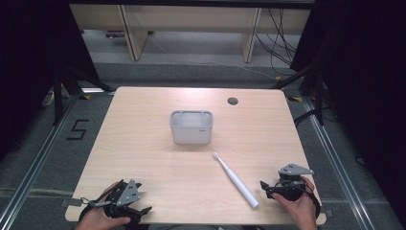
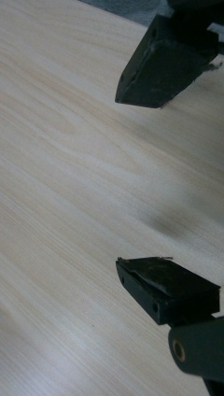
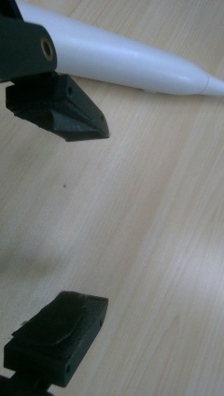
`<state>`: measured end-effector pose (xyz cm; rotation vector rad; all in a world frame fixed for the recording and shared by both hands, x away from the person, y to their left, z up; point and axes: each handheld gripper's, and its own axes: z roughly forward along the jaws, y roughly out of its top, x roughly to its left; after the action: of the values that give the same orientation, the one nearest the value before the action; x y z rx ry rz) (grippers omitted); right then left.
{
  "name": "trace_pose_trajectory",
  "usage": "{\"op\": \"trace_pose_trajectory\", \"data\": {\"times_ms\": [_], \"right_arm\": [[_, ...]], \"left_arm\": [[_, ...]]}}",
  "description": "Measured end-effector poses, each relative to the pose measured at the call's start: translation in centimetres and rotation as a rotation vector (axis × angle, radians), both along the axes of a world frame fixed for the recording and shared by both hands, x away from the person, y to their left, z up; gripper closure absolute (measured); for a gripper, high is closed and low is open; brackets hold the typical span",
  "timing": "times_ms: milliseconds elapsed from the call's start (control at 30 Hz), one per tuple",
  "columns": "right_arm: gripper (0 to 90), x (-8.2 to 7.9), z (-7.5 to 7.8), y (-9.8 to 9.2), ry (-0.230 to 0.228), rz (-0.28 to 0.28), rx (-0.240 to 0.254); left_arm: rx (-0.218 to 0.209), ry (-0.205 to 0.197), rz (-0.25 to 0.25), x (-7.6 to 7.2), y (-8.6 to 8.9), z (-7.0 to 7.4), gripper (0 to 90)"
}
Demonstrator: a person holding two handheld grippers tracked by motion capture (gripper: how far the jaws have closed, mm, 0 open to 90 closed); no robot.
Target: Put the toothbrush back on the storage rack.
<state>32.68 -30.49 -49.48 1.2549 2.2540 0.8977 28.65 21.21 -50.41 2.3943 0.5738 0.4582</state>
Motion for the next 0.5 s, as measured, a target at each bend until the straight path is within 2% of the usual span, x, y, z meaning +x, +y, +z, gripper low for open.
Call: {"op": "trace_pose_trajectory", "data": {"times_ms": [33, 67, 100, 167, 200, 233, 300, 367, 400, 467, 500], "right_arm": [[17.0, 0.00, 0.01, 0.09, 0.004, -0.007, 0.001], [17.3, 0.02, 0.04, 0.09, 0.000, -0.001, -0.001], [17.5, -0.14, 0.17, 0.22, 0.016, -0.022, 0.004], [18.4, 0.01, 0.12, 0.27, 0.006, -0.003, 0.011], [18.6, -0.11, 0.21, 0.52, 0.028, -0.026, 0.033], [18.6, -0.01, 0.32, 0.43, 0.021, -0.012, 0.016], [18.8, -0.12, 0.46, 0.61, 0.035, -0.029, 0.018], [19.2, 0.13, 0.57, 0.54, 0.022, -0.006, 0.003], [19.2, -0.02, 0.66, 0.72, 0.040, -0.030, 0.009], [19.2, 0.26, 0.72, 0.62, 0.012, 0.007, -0.010], [19.2, 0.10, 0.85, 0.89, 0.037, -0.024, 0.013]], "left_arm": [[0.009, -0.002, -0.006, 0.01, 0.03, 0.05, 16.2], [-0.005, 0.001, -0.001, -0.05, -0.03, 0.01, 16.3], [-0.005, 0.000, 0.000, -0.04, -0.03, 0.01, 16.3], [-0.001, 0.000, 0.001, 0.02, 0.00, -0.01, 16.2], [0.001, 0.000, -0.001, 0.02, 0.00, -0.01, 16.3], [0.001, 0.000, -0.001, 0.02, 0.00, -0.01, 16.3], [-0.004, 0.000, 0.000, -0.02, -0.04, -0.02, 16.3], [0.001, 0.000, -0.001, 0.04, 0.00, -0.02, 16.2], [-0.002, 0.000, 0.000, -0.01, -0.02, -0.01, 16.2], [-0.002, 0.000, -0.001, -0.01, -0.02, -0.01, 16.2], [0.000, 0.000, -0.001, 0.03, -0.01, -0.01, 16.3]]}}
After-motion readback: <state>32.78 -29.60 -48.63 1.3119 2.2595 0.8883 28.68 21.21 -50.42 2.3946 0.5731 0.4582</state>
